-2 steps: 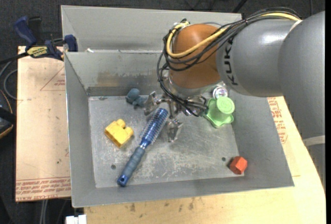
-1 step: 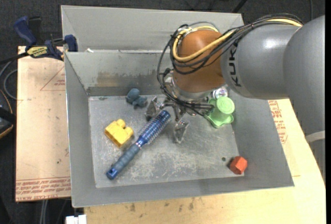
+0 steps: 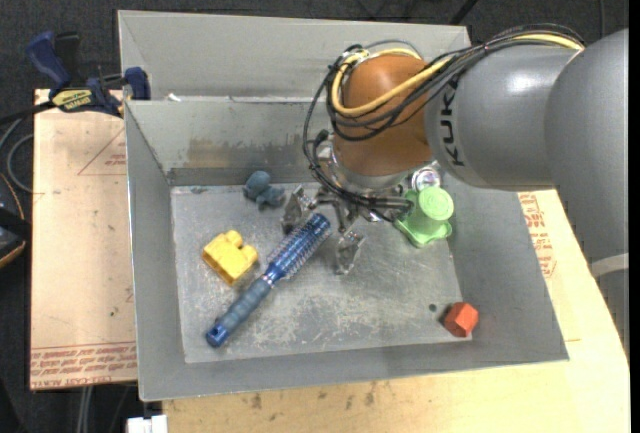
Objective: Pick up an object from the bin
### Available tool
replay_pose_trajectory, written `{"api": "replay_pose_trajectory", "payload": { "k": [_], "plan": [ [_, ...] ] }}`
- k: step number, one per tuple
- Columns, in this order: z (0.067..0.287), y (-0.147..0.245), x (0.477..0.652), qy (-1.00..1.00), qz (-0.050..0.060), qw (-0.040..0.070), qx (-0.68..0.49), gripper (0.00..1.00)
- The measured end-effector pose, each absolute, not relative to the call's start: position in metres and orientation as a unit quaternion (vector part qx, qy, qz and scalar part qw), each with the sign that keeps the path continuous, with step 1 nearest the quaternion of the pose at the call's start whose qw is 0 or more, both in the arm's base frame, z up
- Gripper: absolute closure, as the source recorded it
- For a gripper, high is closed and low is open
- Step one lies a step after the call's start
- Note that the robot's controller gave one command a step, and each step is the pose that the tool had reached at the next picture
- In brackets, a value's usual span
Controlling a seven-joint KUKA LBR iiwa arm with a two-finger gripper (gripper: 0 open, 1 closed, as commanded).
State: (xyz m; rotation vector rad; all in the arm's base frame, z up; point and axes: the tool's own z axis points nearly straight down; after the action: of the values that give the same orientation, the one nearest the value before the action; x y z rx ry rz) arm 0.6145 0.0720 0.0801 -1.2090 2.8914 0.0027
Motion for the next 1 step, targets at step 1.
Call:
{"api": "replay_pose_trajectory", "payload": {
  "k": [1],
  "plan": [
    [0.0816,0.0720,0.6159,0.923,0.001,0.006,-0.385,1.00]
  ]
}}
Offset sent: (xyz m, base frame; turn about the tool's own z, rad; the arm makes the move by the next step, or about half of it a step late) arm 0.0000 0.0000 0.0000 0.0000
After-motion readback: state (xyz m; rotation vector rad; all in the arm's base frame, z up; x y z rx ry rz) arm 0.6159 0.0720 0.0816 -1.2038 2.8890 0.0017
